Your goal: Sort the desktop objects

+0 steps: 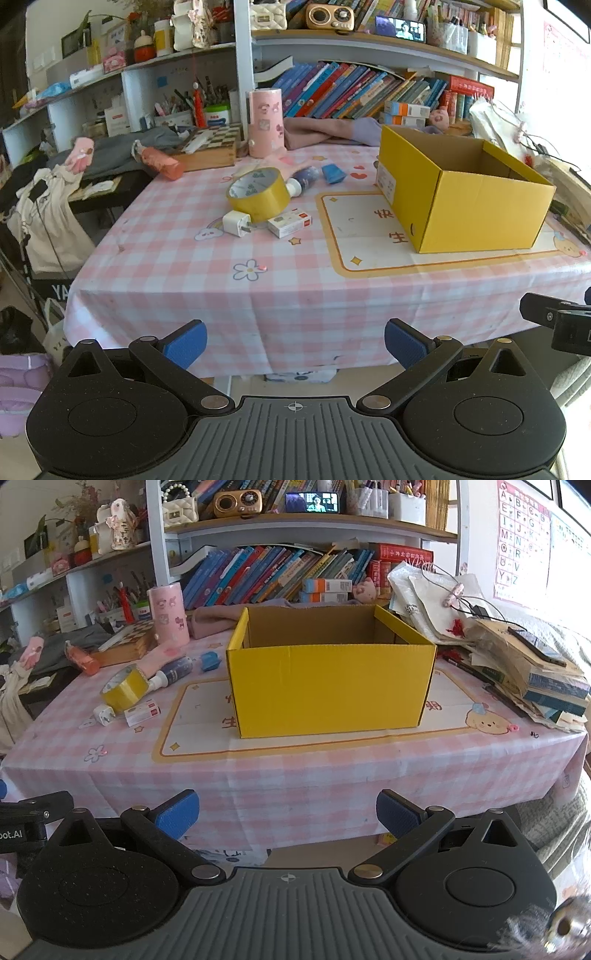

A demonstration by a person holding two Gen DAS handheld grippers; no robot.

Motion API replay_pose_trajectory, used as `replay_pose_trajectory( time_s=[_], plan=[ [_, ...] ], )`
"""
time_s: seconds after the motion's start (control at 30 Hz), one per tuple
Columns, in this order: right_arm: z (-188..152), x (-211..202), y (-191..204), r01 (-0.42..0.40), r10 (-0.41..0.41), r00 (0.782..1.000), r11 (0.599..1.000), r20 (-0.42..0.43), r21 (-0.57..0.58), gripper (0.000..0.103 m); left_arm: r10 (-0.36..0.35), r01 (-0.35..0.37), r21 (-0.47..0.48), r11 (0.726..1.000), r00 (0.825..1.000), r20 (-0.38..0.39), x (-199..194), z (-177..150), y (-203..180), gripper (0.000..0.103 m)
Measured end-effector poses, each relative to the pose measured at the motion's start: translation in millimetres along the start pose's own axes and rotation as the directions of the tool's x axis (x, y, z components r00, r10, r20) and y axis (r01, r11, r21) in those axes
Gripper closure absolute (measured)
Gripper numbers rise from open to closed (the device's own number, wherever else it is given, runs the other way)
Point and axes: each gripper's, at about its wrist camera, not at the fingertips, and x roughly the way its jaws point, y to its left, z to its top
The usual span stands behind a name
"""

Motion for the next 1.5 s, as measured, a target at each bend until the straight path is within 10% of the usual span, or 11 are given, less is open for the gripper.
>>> replay_pose_trajectory(
  time_s=[1.5],
  plan=[
    [0.8, 2.3, 8.8, -0.014, 0.013, 1.000, 1.000, -0.019, -0.014, 0.002, -0.018, 0.017, 0.028, 0.999, 1.000, 0.004, 2.6, -0.1, 1.0, 0.000]
  ],
)
